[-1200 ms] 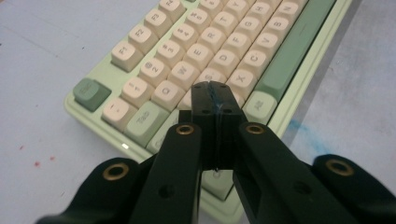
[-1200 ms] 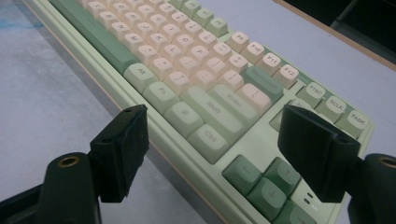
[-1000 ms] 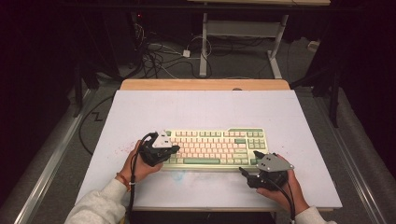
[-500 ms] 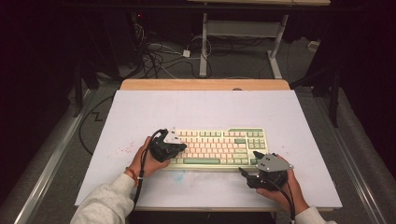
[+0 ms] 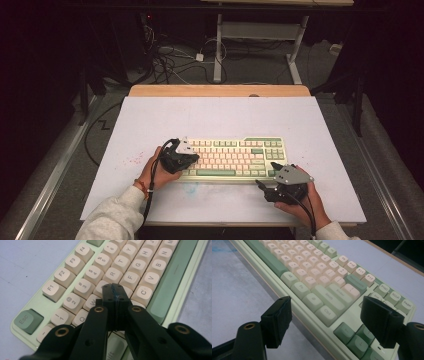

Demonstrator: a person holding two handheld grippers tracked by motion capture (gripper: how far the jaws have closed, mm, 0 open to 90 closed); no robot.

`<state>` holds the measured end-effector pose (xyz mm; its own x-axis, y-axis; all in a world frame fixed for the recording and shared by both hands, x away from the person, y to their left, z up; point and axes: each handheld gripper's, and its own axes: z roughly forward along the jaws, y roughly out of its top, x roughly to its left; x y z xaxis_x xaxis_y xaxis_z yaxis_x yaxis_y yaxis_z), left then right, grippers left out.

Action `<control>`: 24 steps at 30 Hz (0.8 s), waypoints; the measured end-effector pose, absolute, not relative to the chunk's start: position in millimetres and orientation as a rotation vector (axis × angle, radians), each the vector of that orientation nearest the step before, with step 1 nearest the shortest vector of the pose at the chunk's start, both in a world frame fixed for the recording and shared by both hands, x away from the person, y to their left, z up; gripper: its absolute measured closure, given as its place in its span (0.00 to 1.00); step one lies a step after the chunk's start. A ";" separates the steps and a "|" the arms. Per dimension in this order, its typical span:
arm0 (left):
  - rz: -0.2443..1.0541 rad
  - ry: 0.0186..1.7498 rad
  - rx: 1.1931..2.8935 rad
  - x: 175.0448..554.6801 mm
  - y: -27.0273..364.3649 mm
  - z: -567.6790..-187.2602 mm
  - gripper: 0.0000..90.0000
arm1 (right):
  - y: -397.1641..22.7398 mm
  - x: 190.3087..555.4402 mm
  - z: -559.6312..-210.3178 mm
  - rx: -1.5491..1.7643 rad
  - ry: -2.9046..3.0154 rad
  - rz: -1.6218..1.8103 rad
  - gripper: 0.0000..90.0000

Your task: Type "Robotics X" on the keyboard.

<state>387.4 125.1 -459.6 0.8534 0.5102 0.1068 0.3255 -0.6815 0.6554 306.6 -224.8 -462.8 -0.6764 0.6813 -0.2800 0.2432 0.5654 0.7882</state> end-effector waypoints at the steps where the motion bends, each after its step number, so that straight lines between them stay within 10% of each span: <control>1: 0.381 0.600 2.378 386.7 124.8 -458.9 0.97 | -224.8 306.5 -462.7 0.736 2.226 1.000 0.29; 24: 0.427 0.545 2.345 375.3 123.8 -446.3 0.97 | -225.2 307.0 -463.6 0.742 2.231 0.995 0.29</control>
